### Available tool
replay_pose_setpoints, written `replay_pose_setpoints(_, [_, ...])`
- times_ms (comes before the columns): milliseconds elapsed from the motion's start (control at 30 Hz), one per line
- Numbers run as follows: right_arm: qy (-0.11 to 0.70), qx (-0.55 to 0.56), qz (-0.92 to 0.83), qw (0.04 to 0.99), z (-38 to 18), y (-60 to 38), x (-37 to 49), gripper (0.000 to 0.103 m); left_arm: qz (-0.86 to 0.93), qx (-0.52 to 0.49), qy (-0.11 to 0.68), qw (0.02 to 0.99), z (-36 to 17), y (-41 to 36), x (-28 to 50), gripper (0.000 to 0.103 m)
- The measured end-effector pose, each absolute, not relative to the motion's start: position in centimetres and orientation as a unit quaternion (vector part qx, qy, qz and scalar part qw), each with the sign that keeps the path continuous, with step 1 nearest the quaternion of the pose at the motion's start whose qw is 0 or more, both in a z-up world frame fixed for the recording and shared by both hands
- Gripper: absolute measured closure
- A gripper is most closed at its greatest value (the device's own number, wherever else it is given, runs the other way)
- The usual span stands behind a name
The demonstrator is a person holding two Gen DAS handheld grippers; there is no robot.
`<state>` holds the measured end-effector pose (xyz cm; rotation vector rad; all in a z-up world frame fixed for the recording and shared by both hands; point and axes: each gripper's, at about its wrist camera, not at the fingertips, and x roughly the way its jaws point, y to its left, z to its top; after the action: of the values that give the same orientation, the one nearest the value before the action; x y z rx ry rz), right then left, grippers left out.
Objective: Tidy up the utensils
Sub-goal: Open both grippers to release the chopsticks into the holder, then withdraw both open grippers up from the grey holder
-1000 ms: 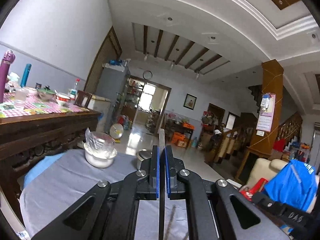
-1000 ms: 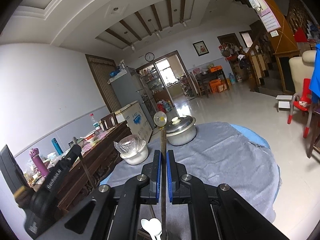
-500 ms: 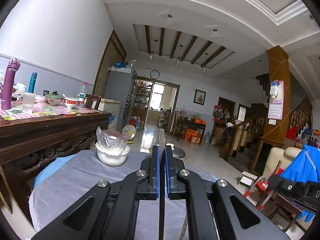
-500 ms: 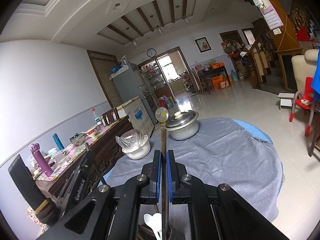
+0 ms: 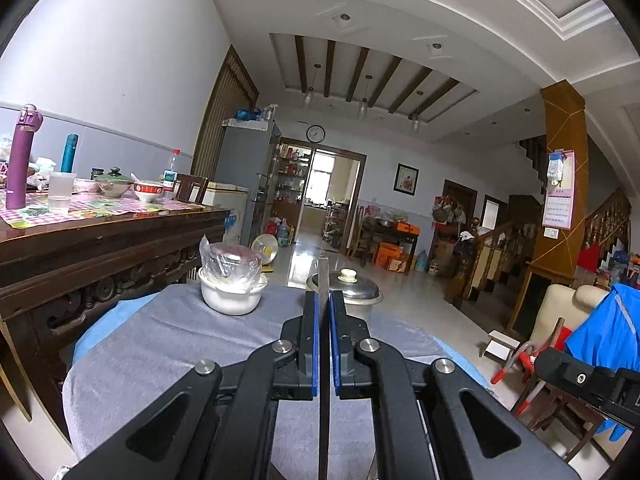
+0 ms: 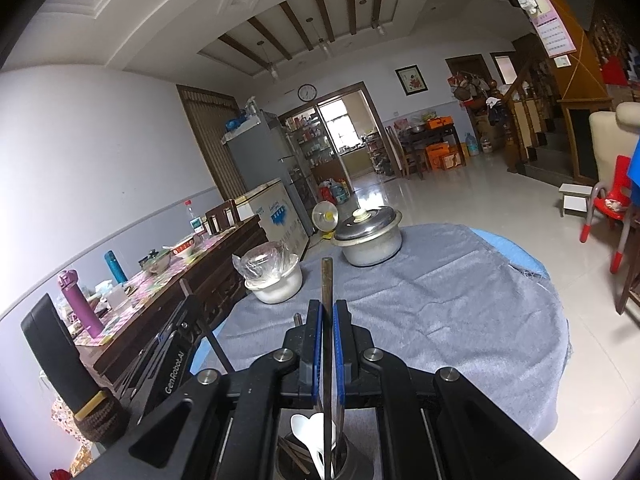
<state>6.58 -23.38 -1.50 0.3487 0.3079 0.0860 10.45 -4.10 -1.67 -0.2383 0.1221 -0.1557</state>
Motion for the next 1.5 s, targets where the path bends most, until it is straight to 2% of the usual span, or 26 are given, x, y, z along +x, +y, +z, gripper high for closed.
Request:
replay_pose_setpoints(333, [0.162, 0.172, 0.045, 0.971, -1.8, -23.1, 6.7, 0.097, -0.081, -0.121, 0.065, 0.987, -1.7, -4.1, 10.3, 0.098])
replay_pose_setpoints(400, [0.166, 0.168, 0.046, 0.971, -1.9, -22.9, 6.8, 0.097, -0.08, -0.119, 0.068, 0.987, -1.7, -4.1, 10.3, 0.094])
replay_pose_setpoints(467, [0.174, 0.164, 0.052, 0.97, -2.1, -22.6, 7.1, 0.096, -0.077, -0.121, 0.071, 0.987, -1.6, -3.9, 10.3, 0.075])
replay_pose_setpoints(500, [0.177, 0.163, 0.055, 0.969, -2.2, -22.6, 7.1, 0.096, -0.075, -0.121, 0.072, 0.987, -1.5, -3.7, 10.3, 0.069])
replay_pose_setpoints(567, [0.188, 0.157, 0.064, 0.967, -2.5, -22.3, 7.4, 0.095, -0.069, -0.119, 0.072, 0.988, -1.4, -3.4, 10.1, 0.048])
replay_pose_setpoints(767, [0.208, 0.167, 0.098, 0.959, -3.1, -22.2, 7.6, 0.093, -0.057, -0.093, 0.089, 0.99, -0.4, -1.8, 8.8, 0.025])
replay_pose_setpoints(933, [0.209, 0.169, 0.096, 0.958, -3.3, -22.4, 6.9, 0.093, -0.031, -0.074, 0.124, 0.989, 0.3, 0.0, 8.1, 0.021])
replay_pose_setpoints(967, [0.21, 0.17, 0.096, 0.958, -3.3, -22.4, 6.8, 0.089, -0.026, -0.07, 0.136, 0.988, 0.4, 0.4, 8.0, 0.02])
replay_pose_setpoints(1067, [0.213, 0.17, 0.094, 0.958, -3.2, -22.2, 6.1, 0.069, -0.009, -0.056, 0.16, 0.986, 0.8, 1.4, 7.4, 0.02])
replay_pose_setpoints(1100, [0.212, 0.168, 0.091, 0.958, -3.1, -22.0, 5.8, 0.065, -0.004, -0.05, 0.164, 0.985, 0.9, 1.7, 7.2, 0.02])
replay_pose_setpoints(1267, [0.207, 0.149, 0.08, 0.964, -2.0, -21.2, 4.1, 0.064, 0.015, -0.025, 0.18, 0.983, 1.3, 2.9, 5.6, 0.018])
replay_pose_setpoints(1333, [0.207, 0.136, 0.072, 0.966, -1.4, -20.5, 3.4, 0.058, 0.019, -0.023, 0.188, 0.982, 1.6, 3.4, 5.2, 0.017])
replay_pose_setpoints(1367, [0.207, 0.131, 0.069, 0.967, -1.2, -20.3, 3.1, 0.05, 0.02, -0.023, 0.19, 0.981, 1.7, 3.6, 5.0, 0.017])
replay_pose_setpoints(1400, [0.208, 0.124, 0.063, 0.968, -1.0, -19.9, 2.7, 0.047, 0.023, -0.023, 0.193, 0.981, 2.0, 3.8, 4.7, 0.017])
replay_pose_setpoints(1500, [0.21, 0.108, 0.052, 0.97, -0.6, -19.1, 1.6, 0.046, 0.028, -0.019, 0.202, 0.979, 2.4, 4.2, 4.1, 0.015])
